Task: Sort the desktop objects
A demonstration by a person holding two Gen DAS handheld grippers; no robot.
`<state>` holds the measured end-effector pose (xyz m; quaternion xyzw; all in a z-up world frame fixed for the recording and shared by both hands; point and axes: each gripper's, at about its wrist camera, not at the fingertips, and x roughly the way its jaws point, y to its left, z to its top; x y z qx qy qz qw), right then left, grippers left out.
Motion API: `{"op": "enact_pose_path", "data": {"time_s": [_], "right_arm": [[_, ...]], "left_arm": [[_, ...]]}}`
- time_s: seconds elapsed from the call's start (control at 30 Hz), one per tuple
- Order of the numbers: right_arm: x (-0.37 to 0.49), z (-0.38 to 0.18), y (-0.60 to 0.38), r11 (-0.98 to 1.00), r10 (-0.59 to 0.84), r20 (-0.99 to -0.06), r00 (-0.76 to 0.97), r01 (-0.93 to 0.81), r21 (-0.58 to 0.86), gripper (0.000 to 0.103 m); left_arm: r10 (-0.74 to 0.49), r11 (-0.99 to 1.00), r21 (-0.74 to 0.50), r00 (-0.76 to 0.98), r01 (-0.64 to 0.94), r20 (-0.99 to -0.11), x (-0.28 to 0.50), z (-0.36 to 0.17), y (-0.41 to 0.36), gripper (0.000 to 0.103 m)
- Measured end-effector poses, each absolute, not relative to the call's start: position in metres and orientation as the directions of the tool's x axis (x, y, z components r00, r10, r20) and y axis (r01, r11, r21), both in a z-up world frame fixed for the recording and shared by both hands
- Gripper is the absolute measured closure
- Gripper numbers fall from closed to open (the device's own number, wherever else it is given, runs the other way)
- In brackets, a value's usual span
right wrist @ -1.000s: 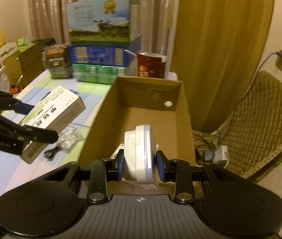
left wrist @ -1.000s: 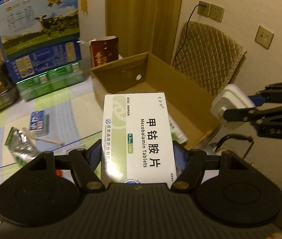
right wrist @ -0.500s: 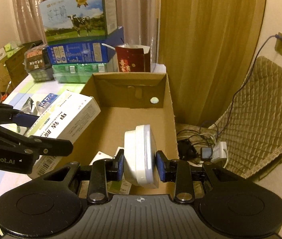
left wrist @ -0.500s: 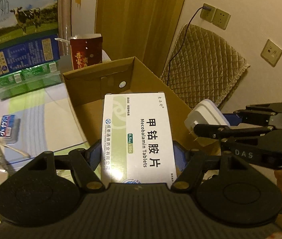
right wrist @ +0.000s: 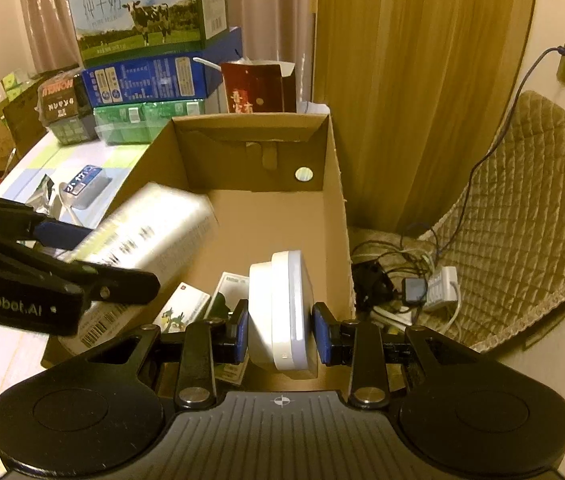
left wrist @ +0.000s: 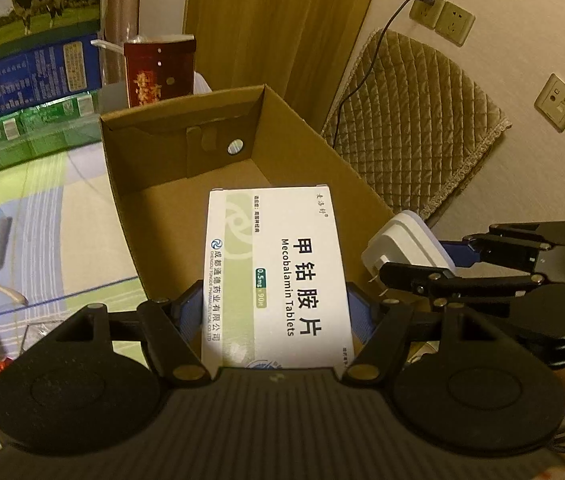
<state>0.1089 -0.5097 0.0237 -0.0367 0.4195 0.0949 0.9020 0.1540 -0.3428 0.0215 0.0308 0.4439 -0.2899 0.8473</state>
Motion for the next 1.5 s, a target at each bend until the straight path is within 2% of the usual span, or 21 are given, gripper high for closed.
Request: {"op": "enact_pose_path", "data": {"time_s": [0.43, 0.5, 0.73, 1.1, 1.4, 1.5], "right_arm": [[0.111, 0.023, -0.504, 0.98, 0.159, -0.752, 0.64, -0.196, 0.04, 0.073], [0.11, 0.026, -0.506, 0.981, 0.168, -0.74, 0.651, -0.183, 0.063, 0.067], [0.096, 0.04, -0.503, 0.982, 0.161, -0.724, 0.671, -0.184, 0.048, 0.06], [0.046, 0.057, -0.466, 0.973, 0.192, -0.696, 0.691, -0.226, 0.044, 0.031], [0.014, 0.065, -0.415, 0.954, 0.243, -0.683, 0.688, -0.299, 0.038, 0.017], [0.005, 0.067, -0.4, 0.945, 0.27, -0.674, 0.688, -0.323, 0.049, 0.011]], "left_arm": [[-0.436, 0.855, -0.179, 0.488, 0.486, -0.756, 0.147, 0.027, -0.309, 0.036], [-0.433, 0.858, -0.178, 0.492, 0.482, -0.755, 0.146, 0.028, -0.303, 0.036], [-0.428, 0.865, -0.17, 0.517, 0.472, -0.741, 0.136, 0.034, -0.281, 0.036], [-0.387, 0.892, -0.147, 0.554, 0.427, -0.737, 0.108, 0.041, -0.225, 0.035], [-0.343, 0.919, -0.131, 0.587, 0.373, -0.734, 0.082, 0.046, -0.169, 0.03], [-0.328, 0.925, -0.122, 0.599, 0.359, -0.73, 0.075, 0.05, -0.151, 0.024]]}}
